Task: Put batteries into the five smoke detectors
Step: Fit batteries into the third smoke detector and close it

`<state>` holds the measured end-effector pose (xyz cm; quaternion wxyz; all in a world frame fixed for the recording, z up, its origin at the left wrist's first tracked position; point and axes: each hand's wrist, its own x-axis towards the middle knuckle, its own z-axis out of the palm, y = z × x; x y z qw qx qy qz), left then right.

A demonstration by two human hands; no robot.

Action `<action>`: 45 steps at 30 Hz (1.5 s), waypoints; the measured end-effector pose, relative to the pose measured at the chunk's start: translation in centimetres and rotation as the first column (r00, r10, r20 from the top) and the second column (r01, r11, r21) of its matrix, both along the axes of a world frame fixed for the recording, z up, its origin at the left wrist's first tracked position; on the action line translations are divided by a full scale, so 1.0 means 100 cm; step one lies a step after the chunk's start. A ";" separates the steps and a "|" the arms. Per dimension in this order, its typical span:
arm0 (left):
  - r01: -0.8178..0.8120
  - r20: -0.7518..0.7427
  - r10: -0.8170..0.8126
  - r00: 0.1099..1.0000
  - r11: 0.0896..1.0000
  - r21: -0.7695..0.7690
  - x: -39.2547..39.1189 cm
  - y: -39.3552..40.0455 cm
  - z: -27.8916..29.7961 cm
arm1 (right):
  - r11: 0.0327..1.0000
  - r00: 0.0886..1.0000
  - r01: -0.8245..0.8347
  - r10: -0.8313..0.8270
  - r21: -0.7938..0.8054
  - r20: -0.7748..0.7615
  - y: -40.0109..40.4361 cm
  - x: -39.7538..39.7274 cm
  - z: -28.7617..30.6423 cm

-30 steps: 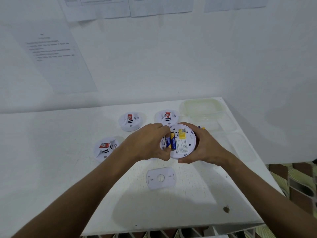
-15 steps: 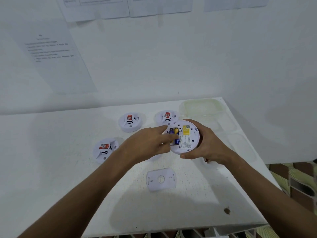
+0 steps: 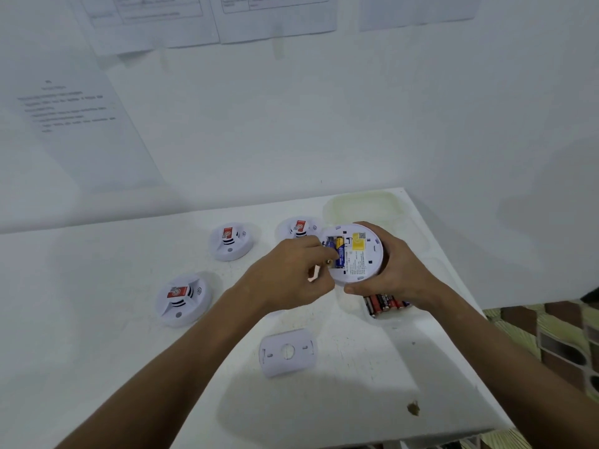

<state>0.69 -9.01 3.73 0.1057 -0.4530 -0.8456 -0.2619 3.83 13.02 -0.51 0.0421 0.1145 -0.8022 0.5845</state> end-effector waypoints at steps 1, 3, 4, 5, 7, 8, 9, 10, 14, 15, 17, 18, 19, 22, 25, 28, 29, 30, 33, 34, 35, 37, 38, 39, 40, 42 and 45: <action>-0.007 0.005 0.007 1.000 0.999 0.034 0.000 0.005 0.001 | 1.000 1.000 0.008 -0.008 -0.009 0.001 0.004 0.000 0.001; -0.058 0.063 0.049 0.997 0.987 0.147 -0.002 0.016 0.001 | 1.000 1.000 0.020 -0.020 -0.018 -0.004 0.014 0.001 0.003; -0.102 0.121 0.077 0.990 0.971 0.218 -0.003 0.021 0.001 | 1.000 1.000 0.024 -0.024 -0.020 -0.005 0.021 0.002 0.004; -0.152 0.199 0.096 0.975 0.946 0.287 -0.005 0.026 0.000 | 0.999 1.000 0.027 -0.027 -0.022 -0.002 0.028 0.002 0.004; -0.256 0.372 0.102 0.923 0.884 0.391 -0.007 0.037 -0.001 | 0.999 0.999 0.039 -0.039 -0.033 0.009 0.044 0.004 0.006; -0.307 0.433 0.113 0.894 0.858 0.411 -0.009 0.043 -0.002 | 0.998 0.999 0.047 -0.047 -0.038 0.013 0.053 0.005 0.007; -0.356 0.467 0.141 0.873 0.839 0.411 -0.012 0.049 -0.004 | 0.998 0.998 0.053 -0.053 -0.043 0.017 0.062 0.007 0.008; -0.396 0.484 0.178 0.857 0.829 0.396 -0.016 0.055 -0.007 | 0.997 0.998 0.059 -0.059 -0.045 0.018 0.072 0.008 0.009; -0.443 0.490 0.274 0.827 0.855 0.270 -0.030 0.082 -0.023 | 0.995 0.996 0.092 -0.091 -0.047 0.022 0.112 0.011 0.009; -0.437 0.473 0.294 0.830 0.871 0.226 -0.034 0.090 -0.027 | 0.994 0.995 0.097 -0.096 -0.045 0.026 0.122 0.010 0.008; -0.404 0.427 0.325 0.844 0.908 0.109 -0.042 0.104 -0.036 | 0.994 0.994 0.104 -0.103 -0.041 0.035 0.137 0.009 0.005; -0.378 0.411 0.329 0.850 0.925 0.044 -0.045 0.110 -0.040 | 0.994 0.994 0.102 -0.101 -0.034 0.039 0.144 0.008 0.004; -0.352 0.400 0.330 0.855 0.936 -0.020 -0.049 0.116 -0.043 | 0.995 0.995 0.096 -0.095 -0.025 0.041 0.150 0.007 0.002; -0.278 0.406 0.312 0.859 0.950 -0.142 -0.058 0.129 -0.048 | 0.998 0.997 0.066 -0.066 -0.015 0.047 0.162 0.001 -0.002; -0.214 0.359 0.313 0.879 0.933 -0.291 -0.064 0.142 -0.049 | 0.999 0.998 0.035 -0.034 -0.015 0.054 0.170 -0.006 -0.006; -0.209 0.311 0.343 0.887 0.896 -0.391 -0.069 0.149 -0.053 | 1.000 0.998 0.007 -0.006 -0.021 0.060 0.177 -0.012 -0.011; -0.206 0.320 0.350 0.880 0.890 -0.406 -0.071 0.150 -0.054 | 1.000 0.998 -0.001 0.002 -0.021 0.062 0.179 -0.014 -0.012; -0.197 0.335 0.354 0.873 0.885 -0.422 -0.073 0.150 -0.055 | 1.000 0.998 -0.008 0.009 -0.021 0.063 0.181 -0.016 -0.013; -0.135 0.364 0.347 0.864 0.858 -0.496 -0.078 0.151 -0.055 | 1.000 0.998 -0.017 0.018 -0.018 0.066 0.183 -0.019 -0.015; -0.111 0.367 0.341 0.865 0.845 -0.523 -0.079 0.152 -0.054 | 1.000 0.997 -0.018 0.019 -0.021 0.069 0.184 -0.019 -0.016; -0.090 0.371 0.334 0.866 0.836 -0.542 -0.080 0.153 -0.053 | 1.000 0.997 -0.018 0.019 -0.025 0.073 0.184 -0.020 -0.017; -0.077 0.380 0.335 0.862 0.828 -0.555 -0.082 0.156 -0.052 | 0.999 0.997 -0.019 0.021 -0.033 0.076 0.185 -0.020 -0.018; -0.086 0.380 0.346 0.858 0.826 -0.558 -0.083 0.157 -0.051 | 0.999 0.997 -0.019 0.021 -0.033 0.076 0.186 -0.020 -0.019; -0.099 0.377 0.359 0.854 0.822 -0.561 -0.084 0.159 -0.051 | 0.999 0.997 -0.019 0.022 -0.032 0.077 0.187 -0.021 -0.019; -0.111 0.372 0.373 0.850 0.818 -0.565 -0.085 0.159 -0.052 | 0.999 0.997 -0.021 0.023 -0.030 0.077 0.187 -0.022 -0.020; -0.130 0.361 0.395 0.845 0.806 -0.578 -0.087 0.160 -0.055 | 0.999 0.997 -0.023 0.025 -0.027 0.079 0.189 -0.023 -0.020; -0.151 0.340 0.407 0.848 0.800 -0.581 -0.088 0.160 -0.056 | 0.999 0.997 -0.024 0.025 -0.024 0.076 0.188 -0.024 -0.019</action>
